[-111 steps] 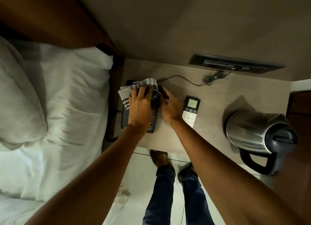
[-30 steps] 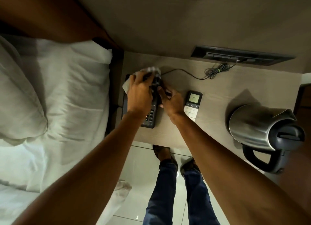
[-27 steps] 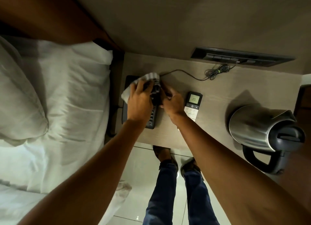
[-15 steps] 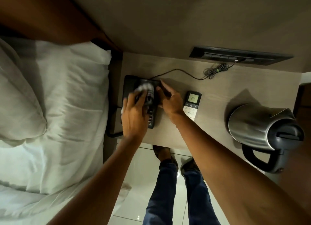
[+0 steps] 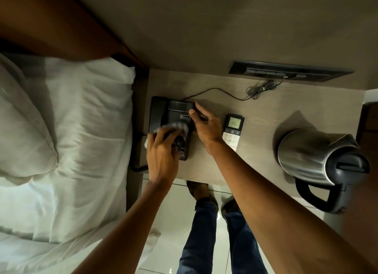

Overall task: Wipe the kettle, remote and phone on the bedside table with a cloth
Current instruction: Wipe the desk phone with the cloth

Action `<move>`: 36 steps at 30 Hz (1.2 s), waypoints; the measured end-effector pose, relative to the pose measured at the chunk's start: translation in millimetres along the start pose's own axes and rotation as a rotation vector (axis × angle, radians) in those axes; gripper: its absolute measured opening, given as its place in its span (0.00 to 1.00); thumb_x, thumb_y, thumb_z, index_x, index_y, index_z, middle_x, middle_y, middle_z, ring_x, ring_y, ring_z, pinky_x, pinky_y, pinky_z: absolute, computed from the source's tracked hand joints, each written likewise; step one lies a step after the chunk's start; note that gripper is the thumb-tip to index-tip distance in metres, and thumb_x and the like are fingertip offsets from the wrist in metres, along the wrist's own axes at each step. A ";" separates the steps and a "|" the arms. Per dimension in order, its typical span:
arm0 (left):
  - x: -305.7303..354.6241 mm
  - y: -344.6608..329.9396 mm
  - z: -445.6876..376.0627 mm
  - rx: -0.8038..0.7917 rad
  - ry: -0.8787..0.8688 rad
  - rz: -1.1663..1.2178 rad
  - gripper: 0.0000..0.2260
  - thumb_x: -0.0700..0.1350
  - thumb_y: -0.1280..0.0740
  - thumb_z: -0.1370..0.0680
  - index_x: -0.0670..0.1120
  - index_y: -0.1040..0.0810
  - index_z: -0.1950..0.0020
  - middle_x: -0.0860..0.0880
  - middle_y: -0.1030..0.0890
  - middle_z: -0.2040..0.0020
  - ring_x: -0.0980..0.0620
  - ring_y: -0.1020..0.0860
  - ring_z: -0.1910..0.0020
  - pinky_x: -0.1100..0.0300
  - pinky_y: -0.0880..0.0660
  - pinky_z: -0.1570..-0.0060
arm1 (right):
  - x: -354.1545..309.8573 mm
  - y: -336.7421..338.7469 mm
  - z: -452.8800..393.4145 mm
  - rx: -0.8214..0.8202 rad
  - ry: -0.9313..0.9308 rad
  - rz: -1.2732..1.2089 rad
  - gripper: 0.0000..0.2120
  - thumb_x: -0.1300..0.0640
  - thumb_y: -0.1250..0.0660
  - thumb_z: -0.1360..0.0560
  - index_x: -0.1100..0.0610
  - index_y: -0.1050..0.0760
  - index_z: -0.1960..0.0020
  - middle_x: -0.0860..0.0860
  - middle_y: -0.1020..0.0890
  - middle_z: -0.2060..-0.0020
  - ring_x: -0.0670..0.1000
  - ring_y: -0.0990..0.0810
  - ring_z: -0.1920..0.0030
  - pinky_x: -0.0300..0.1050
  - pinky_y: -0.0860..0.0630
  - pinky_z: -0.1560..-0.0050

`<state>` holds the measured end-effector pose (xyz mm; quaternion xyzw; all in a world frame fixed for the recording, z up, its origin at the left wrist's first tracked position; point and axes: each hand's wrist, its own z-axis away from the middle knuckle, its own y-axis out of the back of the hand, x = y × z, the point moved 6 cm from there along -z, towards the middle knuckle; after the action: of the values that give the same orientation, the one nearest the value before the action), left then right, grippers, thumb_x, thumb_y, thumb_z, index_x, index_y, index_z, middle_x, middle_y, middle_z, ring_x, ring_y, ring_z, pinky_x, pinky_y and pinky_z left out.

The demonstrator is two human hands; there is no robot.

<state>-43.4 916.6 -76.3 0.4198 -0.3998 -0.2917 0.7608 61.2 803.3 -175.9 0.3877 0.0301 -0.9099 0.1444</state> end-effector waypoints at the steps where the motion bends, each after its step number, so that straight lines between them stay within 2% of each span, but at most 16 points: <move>1: 8.8 6.8 -17.5 0.061 -0.021 0.013 0.24 0.35 0.34 0.24 0.48 0.23 0.28 0.44 0.25 0.29 0.37 0.29 0.33 0.46 0.21 0.40 | 2.8 -0.1 -1.1 0.000 -0.031 -0.051 0.23 0.51 0.28 0.16 0.49 0.24 0.23 0.52 0.17 0.30 0.53 0.20 0.29 0.60 0.21 0.28; 3: 23.7 11.3 -55.3 0.117 -0.062 0.010 0.23 0.37 0.34 0.23 0.49 0.23 0.28 0.45 0.26 0.27 0.36 0.30 0.31 0.49 0.24 0.36 | 9.0 1.2 -2.5 0.010 -0.094 -0.148 0.19 0.54 0.27 0.17 0.48 0.21 0.27 0.42 0.14 0.43 0.52 0.16 0.36 0.62 0.19 0.31; 5: 30.6 2.5 -80.8 0.054 -0.089 -0.039 0.22 0.36 0.34 0.21 0.50 0.22 0.28 0.46 0.25 0.27 0.36 0.31 0.29 0.45 0.28 0.32 | 9.9 2.4 -2.9 0.007 -0.113 -0.163 0.19 0.56 0.27 0.17 0.47 0.21 0.28 0.36 0.18 0.48 0.48 0.15 0.41 0.58 0.16 0.34; 7: 26.6 -7.0 -80.0 -0.003 -0.107 -0.093 0.22 0.36 0.34 0.20 0.51 0.22 0.28 0.46 0.24 0.27 0.36 0.31 0.28 0.41 0.31 0.29 | 7.3 1.8 -3.8 -0.021 -0.112 -0.161 0.22 0.57 0.28 0.17 0.49 0.23 0.24 0.42 0.15 0.40 0.51 0.17 0.35 0.55 0.16 0.35; 9: 11.4 -10.4 -58.1 -0.033 -0.107 -0.112 0.22 0.38 0.31 0.22 0.50 0.22 0.28 0.46 0.24 0.28 0.35 0.32 0.28 0.38 0.31 0.29 | 4.1 1.8 -4.4 -0.044 -0.104 -0.157 0.23 0.55 0.28 0.17 0.48 0.24 0.23 0.51 0.18 0.29 0.55 0.19 0.29 0.56 0.16 0.34; 10: 3.4 -13.3 -41.8 -0.062 -0.112 -0.132 0.22 0.39 0.29 0.23 0.50 0.22 0.29 0.46 0.25 0.28 0.35 0.33 0.27 0.35 0.32 0.29 | 2.7 2.2 -4.5 -0.047 -0.099 -0.151 0.23 0.54 0.27 0.17 0.48 0.24 0.23 0.52 0.19 0.26 0.54 0.21 0.28 0.56 0.17 0.32; 12: -8.8 -21.3 -7.0 -0.152 -0.135 -0.192 0.25 0.38 0.27 0.25 0.51 0.23 0.28 0.46 0.26 0.27 0.35 0.33 0.27 0.34 0.33 0.28 | 0.9 3.5 -4.4 -0.029 -0.084 -0.124 0.23 0.52 0.25 0.18 0.46 0.22 0.24 0.50 0.18 0.28 0.48 0.22 0.30 0.53 0.19 0.31; 15: -14.6 -24.7 22.9 -0.220 -0.145 -0.183 0.28 0.33 0.28 0.27 0.50 0.23 0.28 0.45 0.25 0.28 0.35 0.30 0.29 0.36 0.29 0.30 | 0.1 3.0 -3.5 -0.028 -0.084 -0.129 0.23 0.51 0.25 0.19 0.45 0.22 0.24 0.48 0.18 0.30 0.43 0.21 0.39 0.44 0.16 0.47; 16: -12.1 -21.3 24.3 -0.207 -0.138 -0.160 0.27 0.32 0.29 0.27 0.48 0.22 0.29 0.45 0.24 0.29 0.36 0.30 0.30 0.37 0.27 0.32 | 0.4 3.5 -3.5 -0.026 -0.082 -0.125 0.24 0.51 0.25 0.19 0.45 0.23 0.24 0.49 0.19 0.28 0.43 0.21 0.39 0.44 0.16 0.47; 18: -2.5 -7.7 12.2 -0.122 -0.105 -0.112 0.24 0.34 0.33 0.25 0.48 0.21 0.30 0.45 0.24 0.29 0.36 0.31 0.31 0.40 0.25 0.34 | 2.1 4.0 -4.5 -0.021 -0.085 -0.127 0.23 0.52 0.25 0.19 0.46 0.22 0.24 0.51 0.19 0.27 0.49 0.20 0.32 0.49 0.16 0.38; 19: 4.4 0.5 -0.3 -0.055 -0.094 -0.093 0.24 0.37 0.36 0.24 0.48 0.22 0.29 0.44 0.25 0.29 0.35 0.31 0.30 0.41 0.24 0.34 | 3.2 3.7 -4.8 -0.024 -0.098 -0.148 0.23 0.53 0.26 0.18 0.47 0.22 0.24 0.52 0.19 0.27 0.52 0.21 0.29 0.48 0.15 0.39; 22: 21.0 10.0 -47.8 0.043 -0.087 -0.089 0.24 0.41 0.43 0.22 0.49 0.23 0.27 0.43 0.25 0.27 0.33 0.31 0.29 0.39 0.26 0.33 | 6.0 3.5 -4.5 -0.034 -0.154 -0.216 0.22 0.57 0.28 0.17 0.49 0.23 0.24 0.49 0.15 0.33 0.54 0.18 0.31 0.37 0.17 0.57; 25: 19.0 -5.2 -64.0 -0.020 -0.100 -0.139 0.24 0.35 0.39 0.21 0.50 0.25 0.25 0.43 0.26 0.25 0.32 0.33 0.28 0.34 0.31 0.31 | 6.1 4.8 -6.1 -0.037 -0.151 -0.208 0.23 0.56 0.28 0.17 0.48 0.24 0.23 0.50 0.17 0.30 0.51 0.18 0.35 0.39 0.18 0.53; 29: -8.2 -19.8 -9.3 -0.065 -0.103 -0.135 0.27 0.34 0.36 0.23 0.50 0.25 0.25 0.44 0.27 0.25 0.33 0.32 0.29 0.36 0.27 0.33 | 1.9 5.5 -6.8 -0.024 -0.108 -0.152 0.23 0.53 0.25 0.18 0.48 0.23 0.24 0.53 0.18 0.28 0.53 0.20 0.30 0.47 0.17 0.46; 32: -27.9 -30.2 36.2 -0.121 -0.097 -0.102 0.28 0.29 0.34 0.25 0.47 0.23 0.26 0.42 0.26 0.26 0.34 0.31 0.29 0.39 0.24 0.32 | 3.0 3.5 -6.6 0.007 -0.120 -0.161 0.23 0.52 0.24 0.19 0.47 0.21 0.25 0.54 0.19 0.27 0.54 0.20 0.29 0.48 0.16 0.48; 36: -27.4 -24.9 48.0 -0.108 -0.107 -0.064 0.29 0.25 0.31 0.27 0.45 0.20 0.29 0.40 0.23 0.30 0.34 0.29 0.33 0.39 0.20 0.39 | 8.5 1.8 -7.3 0.033 -0.095 -0.153 0.23 0.52 0.25 0.19 0.48 0.21 0.25 0.55 0.19 0.27 0.54 0.21 0.26 0.59 0.19 0.30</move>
<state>-101.1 906.6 -92.3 0.3746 -0.4098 -0.3590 0.7502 61.2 800.8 -187.0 0.3432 0.0380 -0.9359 0.0692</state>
